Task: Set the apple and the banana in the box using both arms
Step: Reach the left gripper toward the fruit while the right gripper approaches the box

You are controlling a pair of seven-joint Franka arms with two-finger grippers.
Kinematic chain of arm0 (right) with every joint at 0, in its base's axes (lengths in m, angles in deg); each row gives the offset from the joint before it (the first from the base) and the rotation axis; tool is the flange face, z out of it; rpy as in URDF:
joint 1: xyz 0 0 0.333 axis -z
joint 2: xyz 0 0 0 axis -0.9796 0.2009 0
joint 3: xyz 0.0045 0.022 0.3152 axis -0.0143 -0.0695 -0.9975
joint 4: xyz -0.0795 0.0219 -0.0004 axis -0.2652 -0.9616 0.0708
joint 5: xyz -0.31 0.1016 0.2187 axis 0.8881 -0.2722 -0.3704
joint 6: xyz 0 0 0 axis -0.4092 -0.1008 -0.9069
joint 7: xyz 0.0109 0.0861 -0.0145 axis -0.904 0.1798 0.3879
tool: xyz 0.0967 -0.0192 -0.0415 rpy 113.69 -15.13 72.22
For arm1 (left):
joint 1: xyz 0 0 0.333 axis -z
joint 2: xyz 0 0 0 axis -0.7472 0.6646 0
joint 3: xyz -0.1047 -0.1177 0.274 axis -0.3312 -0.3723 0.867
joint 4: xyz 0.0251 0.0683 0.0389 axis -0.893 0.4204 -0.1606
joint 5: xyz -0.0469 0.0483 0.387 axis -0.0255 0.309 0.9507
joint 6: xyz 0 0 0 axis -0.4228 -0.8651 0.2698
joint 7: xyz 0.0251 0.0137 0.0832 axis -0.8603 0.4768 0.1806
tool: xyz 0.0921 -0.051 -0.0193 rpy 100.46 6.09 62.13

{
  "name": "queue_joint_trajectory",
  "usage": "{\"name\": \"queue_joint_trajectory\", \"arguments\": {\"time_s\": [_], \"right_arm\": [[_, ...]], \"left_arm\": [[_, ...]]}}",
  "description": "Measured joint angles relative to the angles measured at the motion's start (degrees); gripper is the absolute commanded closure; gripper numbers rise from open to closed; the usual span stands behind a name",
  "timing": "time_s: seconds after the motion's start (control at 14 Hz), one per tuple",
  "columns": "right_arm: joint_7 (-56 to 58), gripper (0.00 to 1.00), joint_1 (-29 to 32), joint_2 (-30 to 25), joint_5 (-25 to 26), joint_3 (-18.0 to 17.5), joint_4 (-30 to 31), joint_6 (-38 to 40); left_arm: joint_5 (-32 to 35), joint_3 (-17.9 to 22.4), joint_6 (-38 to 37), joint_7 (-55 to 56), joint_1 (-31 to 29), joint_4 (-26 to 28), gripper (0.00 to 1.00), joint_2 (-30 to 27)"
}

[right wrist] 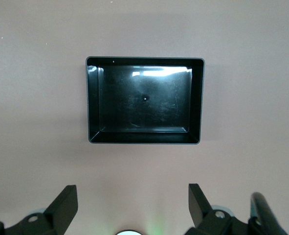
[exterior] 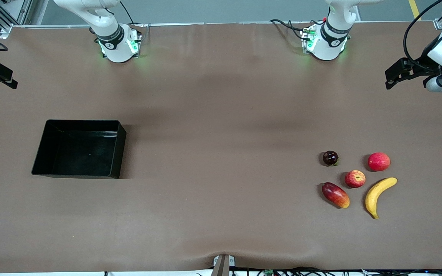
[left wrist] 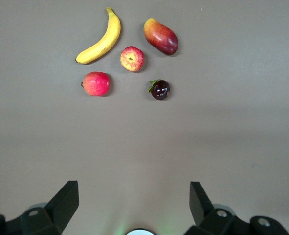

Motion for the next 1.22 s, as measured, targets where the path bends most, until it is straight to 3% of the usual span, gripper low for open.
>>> {"name": "queue_joint_trajectory", "arguments": {"time_s": [0.65, 1.22], "right_arm": [[-0.06, 0.0, 0.41, 1.25, 0.02, 0.04, -0.36, -0.35], [-0.03, 0.0, 2.82, 10.24, 1.4, 0.1, -3.26, -1.8]], "left_arm": [[0.0, 0.0, 0.0, 0.0, 0.0, 0.1, 0.0, 1.14], [0.0, 0.4, 2.05, 0.01, -0.58, -4.34, 0.0, 11.18]]}}
